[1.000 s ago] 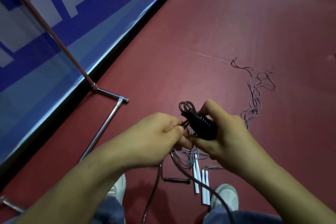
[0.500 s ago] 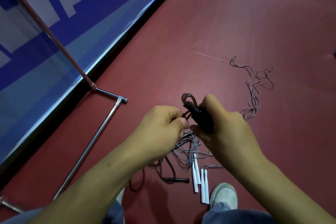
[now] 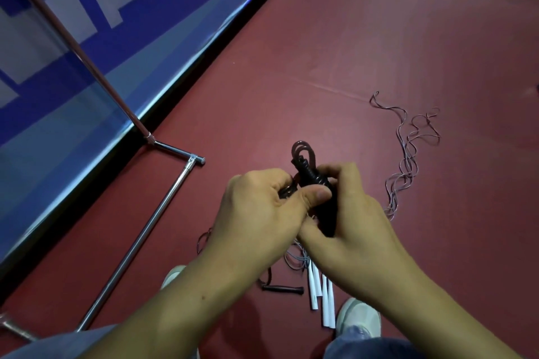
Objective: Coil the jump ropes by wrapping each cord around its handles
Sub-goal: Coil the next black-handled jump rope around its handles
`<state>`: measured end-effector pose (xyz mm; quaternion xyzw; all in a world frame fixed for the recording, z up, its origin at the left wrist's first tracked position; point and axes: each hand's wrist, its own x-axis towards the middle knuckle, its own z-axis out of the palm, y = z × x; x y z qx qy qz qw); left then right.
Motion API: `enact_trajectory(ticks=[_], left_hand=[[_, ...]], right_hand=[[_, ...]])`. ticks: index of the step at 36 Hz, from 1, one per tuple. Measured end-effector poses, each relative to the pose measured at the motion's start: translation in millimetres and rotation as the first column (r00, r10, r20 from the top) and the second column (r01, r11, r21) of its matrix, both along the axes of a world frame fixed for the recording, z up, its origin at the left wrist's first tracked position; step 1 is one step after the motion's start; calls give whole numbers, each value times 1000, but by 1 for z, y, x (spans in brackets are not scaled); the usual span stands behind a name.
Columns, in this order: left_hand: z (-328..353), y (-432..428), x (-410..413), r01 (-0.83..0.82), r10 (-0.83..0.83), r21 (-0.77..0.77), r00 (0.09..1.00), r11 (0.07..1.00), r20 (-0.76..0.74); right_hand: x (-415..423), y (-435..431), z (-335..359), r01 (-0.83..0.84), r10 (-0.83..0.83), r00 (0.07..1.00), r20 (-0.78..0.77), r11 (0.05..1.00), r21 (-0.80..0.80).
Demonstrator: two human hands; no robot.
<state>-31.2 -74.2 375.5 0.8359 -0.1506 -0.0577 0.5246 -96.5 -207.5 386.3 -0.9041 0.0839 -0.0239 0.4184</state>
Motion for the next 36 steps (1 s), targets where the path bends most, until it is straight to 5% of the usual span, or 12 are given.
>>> enact_trajectory(ticks=[9, 17, 27, 36], left_hand=[[3, 8, 10, 83, -79, 58, 994, 995, -79], [8, 13, 1, 202, -201, 75, 979, 977, -16], [9, 8, -4, 134, -126, 83, 987, 988, -98], [21, -1, -12, 18, -24, -25, 973, 1000, -230]], right_hand=[[8, -22, 2, -155, 204, 973, -106, 922, 356], [11, -44, 11, -134, 226, 947, -226, 923, 362], [13, -28, -4, -50, 48, 997, -54, 998, -36], [7, -11, -14, 144, -106, 988, 115, 905, -400]])
